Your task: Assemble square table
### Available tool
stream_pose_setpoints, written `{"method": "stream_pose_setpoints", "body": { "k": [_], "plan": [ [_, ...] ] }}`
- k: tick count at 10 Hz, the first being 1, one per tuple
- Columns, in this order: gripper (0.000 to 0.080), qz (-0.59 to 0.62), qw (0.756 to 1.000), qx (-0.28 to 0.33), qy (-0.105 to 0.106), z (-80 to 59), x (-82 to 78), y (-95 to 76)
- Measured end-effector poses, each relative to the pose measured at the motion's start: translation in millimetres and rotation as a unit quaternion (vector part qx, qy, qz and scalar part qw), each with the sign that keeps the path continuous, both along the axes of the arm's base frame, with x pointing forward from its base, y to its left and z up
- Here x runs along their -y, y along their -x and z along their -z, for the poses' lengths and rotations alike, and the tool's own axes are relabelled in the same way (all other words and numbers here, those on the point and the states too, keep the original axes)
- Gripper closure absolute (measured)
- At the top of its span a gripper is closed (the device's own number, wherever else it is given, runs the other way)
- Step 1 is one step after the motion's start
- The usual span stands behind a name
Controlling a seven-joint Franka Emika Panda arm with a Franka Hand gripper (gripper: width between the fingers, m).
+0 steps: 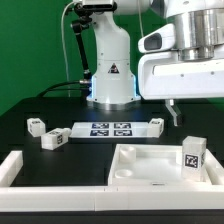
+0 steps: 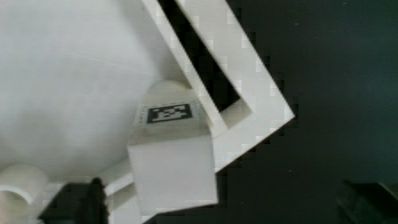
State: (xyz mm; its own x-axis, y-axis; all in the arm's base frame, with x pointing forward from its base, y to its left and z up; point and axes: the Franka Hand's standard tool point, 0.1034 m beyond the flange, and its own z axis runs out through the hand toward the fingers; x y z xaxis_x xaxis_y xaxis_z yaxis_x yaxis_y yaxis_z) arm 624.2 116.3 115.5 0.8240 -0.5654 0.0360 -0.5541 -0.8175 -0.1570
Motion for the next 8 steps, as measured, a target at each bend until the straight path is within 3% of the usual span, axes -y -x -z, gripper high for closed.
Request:
{"method": "stream_pose_setpoints", "body": {
  "k": [3, 4, 6, 7, 8],
  "plan": [
    [0.015, -0.001, 1.0, -0.002, 0.0, 0.3, -1.2, 3.7],
    [0.015, -0.004, 1.0, -0.009, 0.0, 0.4, -3.3, 16.9],
    [0.015, -0.023, 0.999, -0.024, -0.003, -2.2, 4.3, 62.7],
    [0.015, -0.026, 0.999, -0.03, -0.002, -1.0, 5.7, 74.0],
    [0.015, -0.054, 0.998, -0.027, 0.001, -0.5, 5.9, 72.6]
  ]
}}
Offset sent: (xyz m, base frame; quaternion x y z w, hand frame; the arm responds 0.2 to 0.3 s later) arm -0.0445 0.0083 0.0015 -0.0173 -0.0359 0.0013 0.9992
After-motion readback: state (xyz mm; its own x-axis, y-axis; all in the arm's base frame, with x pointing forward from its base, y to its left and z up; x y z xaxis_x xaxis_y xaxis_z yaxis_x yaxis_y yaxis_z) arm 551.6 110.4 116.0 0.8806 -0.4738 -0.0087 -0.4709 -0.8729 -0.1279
